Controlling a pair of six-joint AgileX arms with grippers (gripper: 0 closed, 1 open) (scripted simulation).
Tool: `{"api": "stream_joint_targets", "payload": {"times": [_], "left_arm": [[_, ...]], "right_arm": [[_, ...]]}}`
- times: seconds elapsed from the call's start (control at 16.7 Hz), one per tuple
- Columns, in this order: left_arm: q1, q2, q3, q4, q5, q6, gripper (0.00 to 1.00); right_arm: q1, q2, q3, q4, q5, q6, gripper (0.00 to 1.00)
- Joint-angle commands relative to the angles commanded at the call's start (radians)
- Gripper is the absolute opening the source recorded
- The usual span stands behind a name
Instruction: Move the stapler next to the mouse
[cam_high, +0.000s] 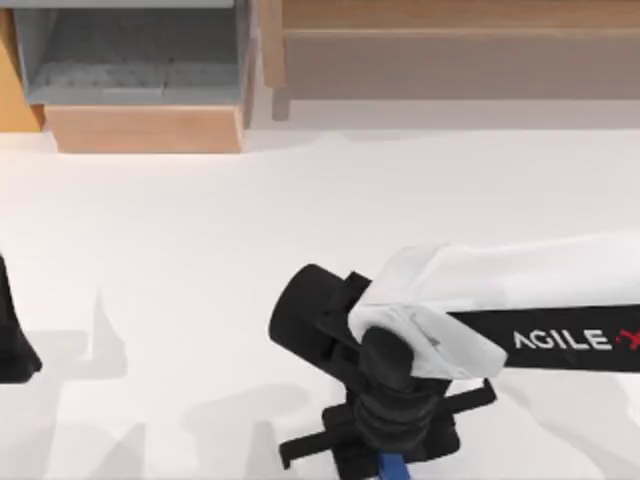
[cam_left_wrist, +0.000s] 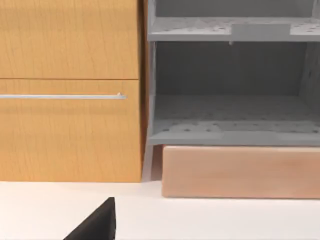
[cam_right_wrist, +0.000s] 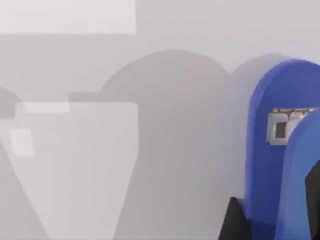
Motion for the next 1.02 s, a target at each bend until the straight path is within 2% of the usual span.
{"api": "stream_joint_targets", "payload": {"times": [0.6,1.02], "left_arm": [[0.000,0.000,0.000,0.000,0.000,0.000,1.00],[0.000,0.000,0.000,0.000,0.000,0.000,1.00]], "right_arm": [[-0.002,-0.005,0.002,-0.007,0.005,-0.003,0.00],[-0.002,-0.057,0.058,-0.115,0.004,-0.004,0.00]]}}
